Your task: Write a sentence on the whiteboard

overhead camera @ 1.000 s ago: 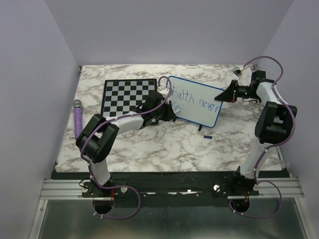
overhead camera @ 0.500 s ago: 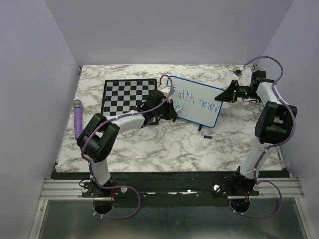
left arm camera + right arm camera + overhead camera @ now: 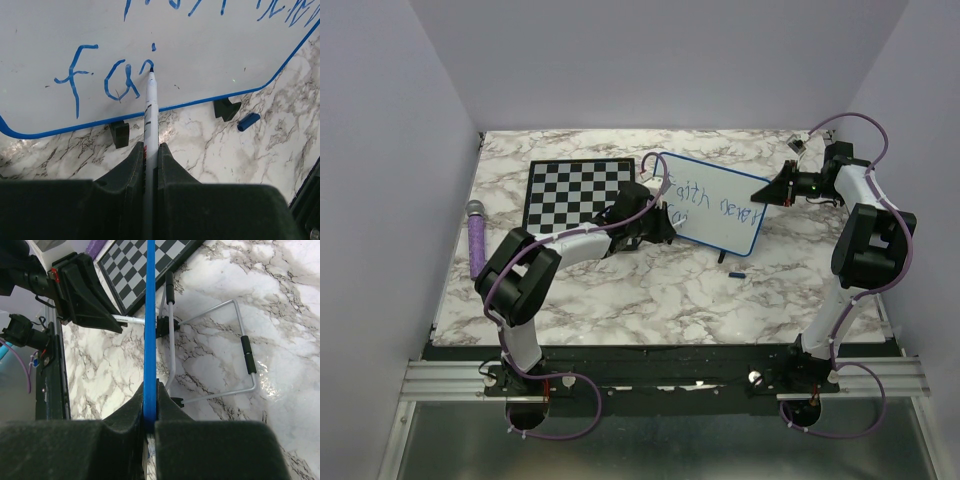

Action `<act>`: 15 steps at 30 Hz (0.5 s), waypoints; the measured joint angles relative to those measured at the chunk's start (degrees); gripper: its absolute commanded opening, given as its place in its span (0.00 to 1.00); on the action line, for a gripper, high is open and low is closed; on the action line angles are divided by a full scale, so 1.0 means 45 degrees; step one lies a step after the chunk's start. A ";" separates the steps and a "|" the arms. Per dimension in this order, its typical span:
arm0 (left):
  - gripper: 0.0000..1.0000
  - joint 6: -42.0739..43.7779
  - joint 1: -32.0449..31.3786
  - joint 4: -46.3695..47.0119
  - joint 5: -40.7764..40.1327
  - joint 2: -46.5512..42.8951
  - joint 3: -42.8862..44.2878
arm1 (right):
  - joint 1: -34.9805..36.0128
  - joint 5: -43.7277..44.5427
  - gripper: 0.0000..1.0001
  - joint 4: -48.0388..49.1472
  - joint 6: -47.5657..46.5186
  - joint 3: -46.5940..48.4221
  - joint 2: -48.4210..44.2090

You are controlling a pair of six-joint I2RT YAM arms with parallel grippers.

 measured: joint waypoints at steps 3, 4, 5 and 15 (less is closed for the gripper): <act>0.00 0.0000 -0.0005 0.0005 0.0000 0.0000 -0.0136 | 0.0000 0.0000 0.01 0.0000 0.0000 0.0000 0.0000; 0.00 0.0000 -0.0005 0.0000 0.0005 0.0000 -0.0199 | 0.0000 0.0000 0.01 -0.0005 0.0000 0.0000 0.0000; 0.00 0.0000 -0.0005 -0.0005 0.0005 0.0000 -0.0253 | 0.0000 0.0000 0.01 0.0000 0.0000 0.0000 0.0000; 0.00 0.0005 -0.0049 -0.0049 0.0010 0.0000 -0.0452 | 0.0000 -0.0005 0.01 -0.0005 0.0000 0.0000 0.0000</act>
